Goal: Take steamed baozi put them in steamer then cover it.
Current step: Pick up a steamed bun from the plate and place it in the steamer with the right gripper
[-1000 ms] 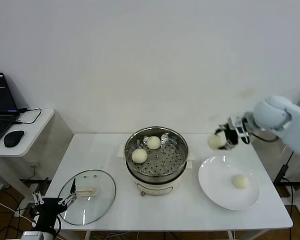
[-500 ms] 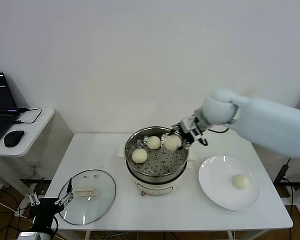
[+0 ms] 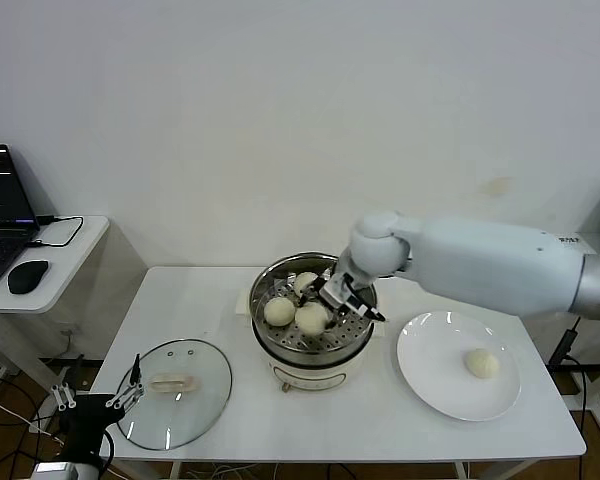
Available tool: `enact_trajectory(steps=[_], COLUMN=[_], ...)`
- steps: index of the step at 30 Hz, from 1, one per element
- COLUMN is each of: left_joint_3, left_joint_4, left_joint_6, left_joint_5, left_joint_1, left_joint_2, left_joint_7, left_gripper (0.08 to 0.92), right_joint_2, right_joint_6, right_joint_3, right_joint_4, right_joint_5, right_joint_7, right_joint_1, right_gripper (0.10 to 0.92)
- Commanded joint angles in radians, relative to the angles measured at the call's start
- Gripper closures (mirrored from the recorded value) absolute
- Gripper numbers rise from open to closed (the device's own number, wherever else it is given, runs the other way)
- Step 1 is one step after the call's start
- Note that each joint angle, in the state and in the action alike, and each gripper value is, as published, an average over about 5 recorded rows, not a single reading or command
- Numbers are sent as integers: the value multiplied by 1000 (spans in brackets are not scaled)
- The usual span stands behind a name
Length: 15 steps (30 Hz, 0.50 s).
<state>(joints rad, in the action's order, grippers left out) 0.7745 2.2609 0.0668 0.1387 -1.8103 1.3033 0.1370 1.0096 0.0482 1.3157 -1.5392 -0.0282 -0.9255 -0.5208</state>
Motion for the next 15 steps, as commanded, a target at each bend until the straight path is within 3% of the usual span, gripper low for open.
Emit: enact_trajectory(steps=[1, 15], left_joint_3=[-5, -9], left_joint_4=[-5, -4], left_joint_6=[0, -1], left_joint_5=[-2, -5], left_joint_1=[3, 4], left_joint_2=[3, 9], left_joint_7=[1, 0], left_gripper=[177, 177], right_joint_2=[46, 26], right_joint_6=[122, 134], right_joint_3=[36, 28], right_joint_4=[29, 12], right_joint_5=[93, 88], right_joint_7=[0, 1], right_joint_1=[24, 16], right_gripper=[373, 320])
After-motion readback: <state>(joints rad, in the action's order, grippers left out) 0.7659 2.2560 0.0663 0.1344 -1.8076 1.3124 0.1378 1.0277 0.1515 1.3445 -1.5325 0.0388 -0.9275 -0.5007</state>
